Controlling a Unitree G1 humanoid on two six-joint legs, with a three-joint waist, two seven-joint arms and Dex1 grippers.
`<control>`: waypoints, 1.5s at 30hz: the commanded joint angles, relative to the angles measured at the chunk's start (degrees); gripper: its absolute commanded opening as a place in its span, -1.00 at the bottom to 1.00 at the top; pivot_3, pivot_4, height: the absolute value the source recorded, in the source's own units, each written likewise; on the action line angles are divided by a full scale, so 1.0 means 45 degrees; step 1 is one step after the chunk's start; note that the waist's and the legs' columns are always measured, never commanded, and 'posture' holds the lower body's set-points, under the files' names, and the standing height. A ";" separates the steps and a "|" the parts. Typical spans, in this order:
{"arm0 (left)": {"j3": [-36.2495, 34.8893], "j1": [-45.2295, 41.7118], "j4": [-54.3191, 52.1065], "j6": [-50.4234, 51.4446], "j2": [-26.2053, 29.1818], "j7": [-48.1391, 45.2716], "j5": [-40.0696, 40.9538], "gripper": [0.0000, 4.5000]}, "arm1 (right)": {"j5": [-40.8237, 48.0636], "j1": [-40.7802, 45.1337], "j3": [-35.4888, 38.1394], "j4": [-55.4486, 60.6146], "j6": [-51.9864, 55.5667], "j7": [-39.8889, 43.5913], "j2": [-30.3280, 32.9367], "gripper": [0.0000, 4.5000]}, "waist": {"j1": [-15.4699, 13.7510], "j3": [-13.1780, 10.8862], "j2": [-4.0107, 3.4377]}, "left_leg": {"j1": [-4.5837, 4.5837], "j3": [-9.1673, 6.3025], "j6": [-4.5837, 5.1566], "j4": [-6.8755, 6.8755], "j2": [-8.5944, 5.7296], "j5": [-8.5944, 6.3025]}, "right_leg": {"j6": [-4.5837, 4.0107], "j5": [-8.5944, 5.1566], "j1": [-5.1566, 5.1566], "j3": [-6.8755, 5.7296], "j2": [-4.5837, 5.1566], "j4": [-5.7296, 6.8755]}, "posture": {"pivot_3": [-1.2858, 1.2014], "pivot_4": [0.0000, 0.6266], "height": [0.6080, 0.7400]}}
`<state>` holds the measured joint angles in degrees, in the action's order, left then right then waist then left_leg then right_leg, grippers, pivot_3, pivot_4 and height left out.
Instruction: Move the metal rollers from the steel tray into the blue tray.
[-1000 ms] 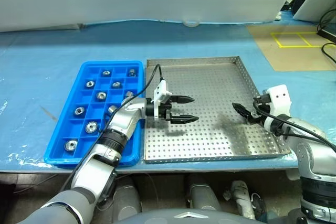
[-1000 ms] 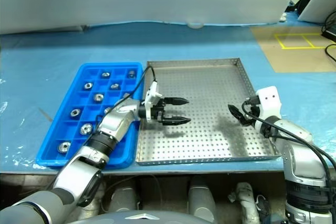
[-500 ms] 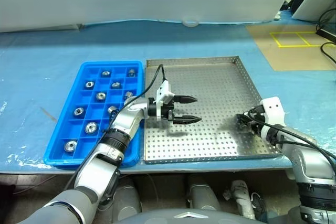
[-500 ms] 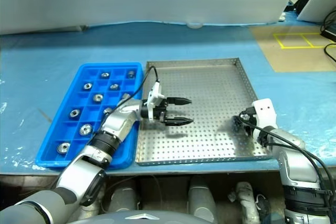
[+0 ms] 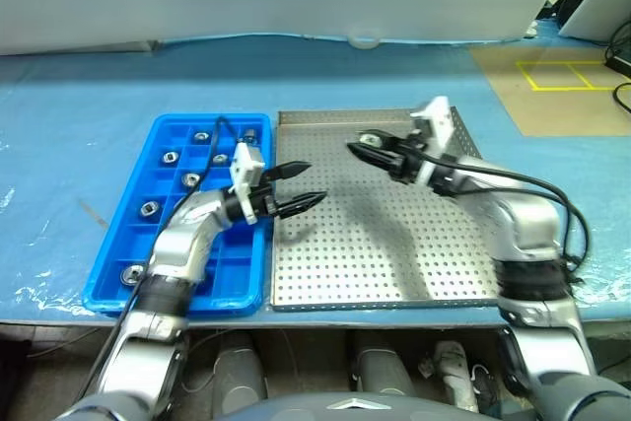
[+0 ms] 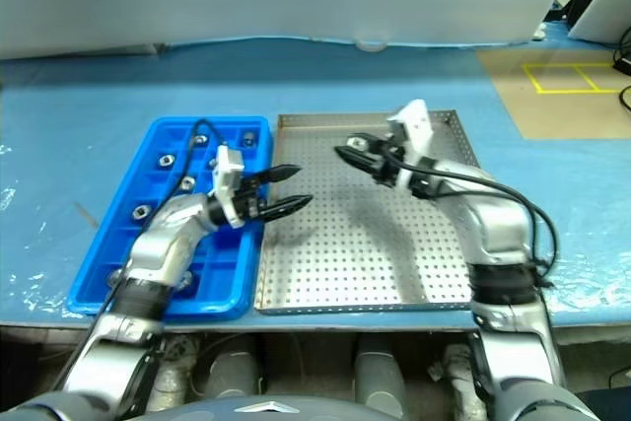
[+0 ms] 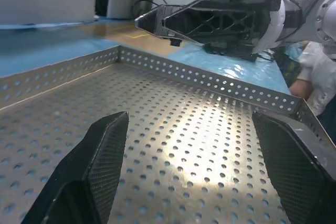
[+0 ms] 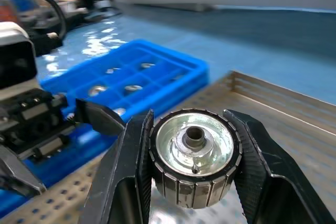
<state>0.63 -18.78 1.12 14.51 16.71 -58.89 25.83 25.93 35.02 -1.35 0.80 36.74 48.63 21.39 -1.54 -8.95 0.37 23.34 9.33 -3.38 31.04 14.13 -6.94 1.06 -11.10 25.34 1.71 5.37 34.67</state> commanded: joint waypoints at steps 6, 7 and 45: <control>-0.1891 0.3603 -0.5804 0.1951 0.1609 0.2612 0.1236 0.77 | -0.0253 0.1926 -0.2170 -0.2757 -0.1729 0.3453 -0.1059 -0.26 | -0.1285 -0.0009 0.0006 | 0.0030 -0.0019 -0.0020 -0.0016 0.0022 0.0005 | -0.0011 -0.0023 0.0000 -0.0048 0.0003 -0.0007 | 0.37 -0.52 1.00; -0.2195 0.4150 -0.6350 0.2104 0.1711 0.2915 0.1428 0.77 | -0.0399 0.2025 -0.2458 -0.3045 -0.1853 0.3887 -0.1053 -0.26 | -0.1482 -0.0011 0.0004 | 0.0036 -0.0026 -0.0021 -0.0016 0.0022 0.0004 | -0.0009 -0.0025 0.0001 -0.0049 0.0002 -0.0009 | 0.37 -0.52 1.00; -0.0039 0.2540 -0.3864 0.1516 0.2275 0.1872 0.1308 0.77 | -0.1936 0.0089 -0.2270 -0.1803 -0.1937 0.3151 -0.0312 0.77 | -0.2864 -0.0043 -0.0050 | 0.0011 -0.0146 -0.0079 0.0008 -0.0018 0.0016 | 0.0077 -0.0066 -0.0036 -0.0030 -0.0027 0.0051 | 0.14 -0.52 1.00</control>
<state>-0.30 -5.52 -16.89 22.98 27.41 -48.82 32.03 15.78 36.02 -14.32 -10.39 27.95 64.69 19.64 -14.43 -9.14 0.14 23.39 8.67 -3.76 31.08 14.04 -6.85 1.37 -11.36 25.18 1.58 5.25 34.91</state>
